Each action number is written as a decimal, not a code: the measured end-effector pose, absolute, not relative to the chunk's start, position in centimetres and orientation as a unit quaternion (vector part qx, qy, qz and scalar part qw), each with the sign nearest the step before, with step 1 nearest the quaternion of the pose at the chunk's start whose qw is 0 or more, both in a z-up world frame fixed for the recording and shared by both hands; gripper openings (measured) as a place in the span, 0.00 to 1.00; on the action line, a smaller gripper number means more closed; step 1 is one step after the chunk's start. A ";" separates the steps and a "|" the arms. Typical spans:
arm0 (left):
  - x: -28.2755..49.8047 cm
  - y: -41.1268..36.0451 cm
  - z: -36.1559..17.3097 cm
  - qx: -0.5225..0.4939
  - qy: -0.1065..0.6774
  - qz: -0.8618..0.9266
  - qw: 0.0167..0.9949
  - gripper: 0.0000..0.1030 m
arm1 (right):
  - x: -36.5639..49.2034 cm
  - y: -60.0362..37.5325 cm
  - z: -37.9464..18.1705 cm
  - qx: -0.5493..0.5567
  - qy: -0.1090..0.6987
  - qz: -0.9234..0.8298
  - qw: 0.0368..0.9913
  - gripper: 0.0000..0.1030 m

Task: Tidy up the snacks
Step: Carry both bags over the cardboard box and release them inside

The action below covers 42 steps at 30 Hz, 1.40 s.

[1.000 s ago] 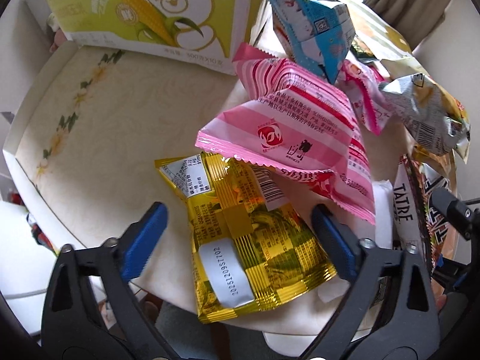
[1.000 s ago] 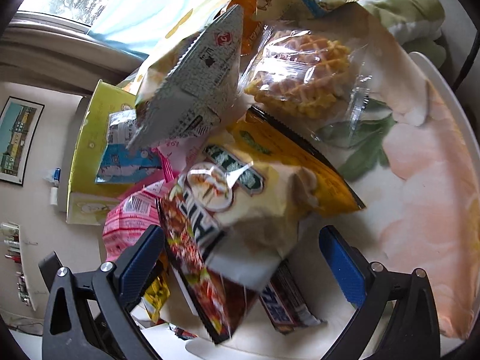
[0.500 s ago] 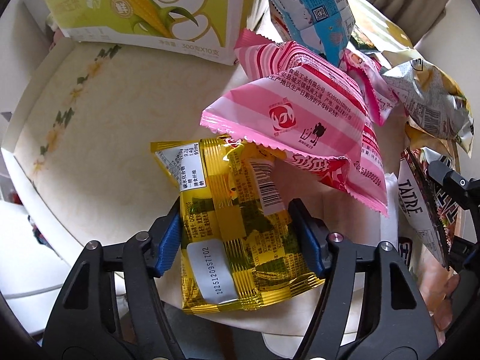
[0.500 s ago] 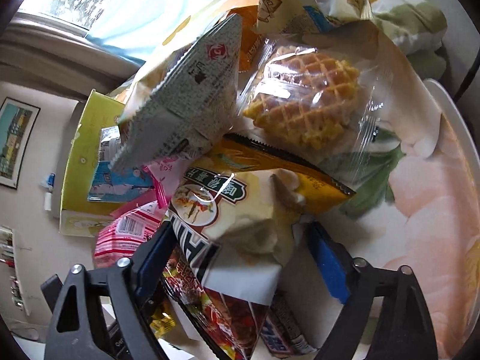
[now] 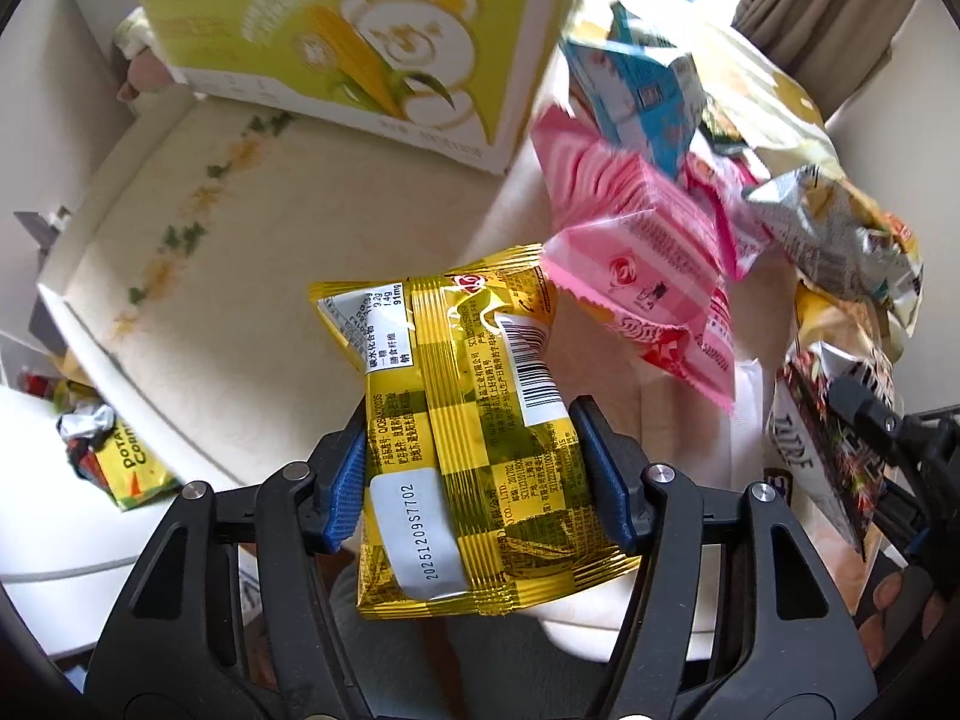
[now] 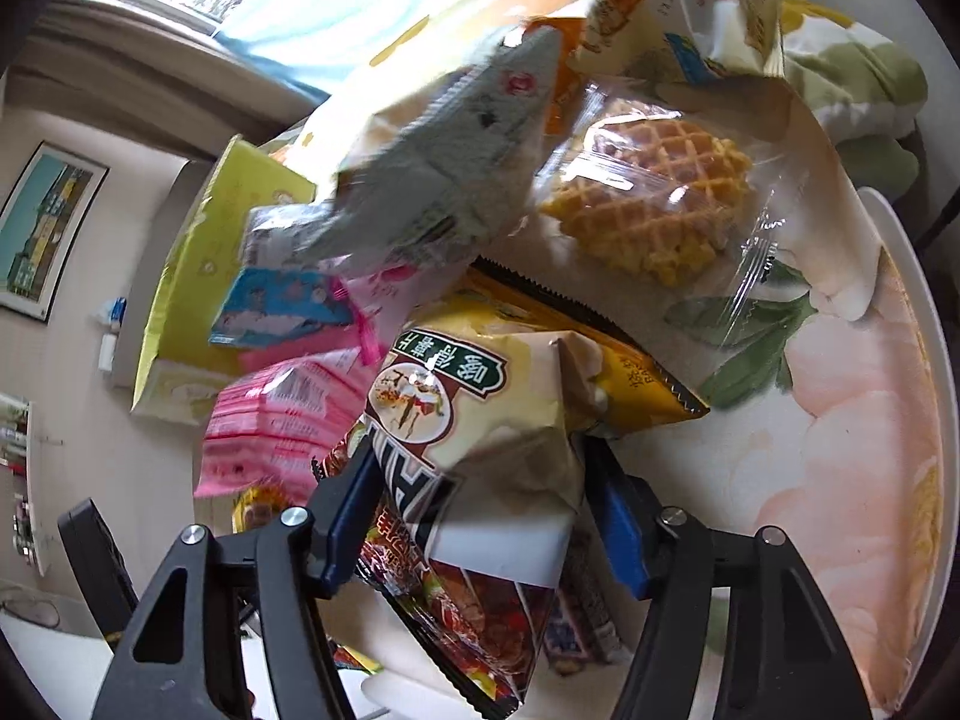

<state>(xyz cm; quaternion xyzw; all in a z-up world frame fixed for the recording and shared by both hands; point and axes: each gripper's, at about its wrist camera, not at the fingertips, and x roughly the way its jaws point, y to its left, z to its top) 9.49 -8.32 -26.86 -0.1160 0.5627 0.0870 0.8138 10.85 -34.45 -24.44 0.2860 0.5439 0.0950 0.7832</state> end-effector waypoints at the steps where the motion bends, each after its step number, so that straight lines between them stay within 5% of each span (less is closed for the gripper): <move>1: 9.3 -8.1 -26.2 -0.117 0.557 0.088 0.817 0.57 | 10.6 -34.2 -24.0 0.279 0.542 0.099 0.786 0.58; 16: 9.4 -3.6 -15.4 -0.116 0.455 0.091 0.878 0.56 | 11.4 -27.6 -14.6 0.202 0.459 0.184 0.845 0.55; 26: 17.2 4.3 -10.0 -0.090 0.417 0.070 0.902 0.56 | 17.8 -19.4 -10.3 0.154 0.406 0.191 0.880 0.55; 42: 34.2 12.8 -14.2 -0.004 0.482 -0.010 0.876 0.56 | 27.3 -7.5 -12.6 0.073 0.433 0.155 0.885 0.55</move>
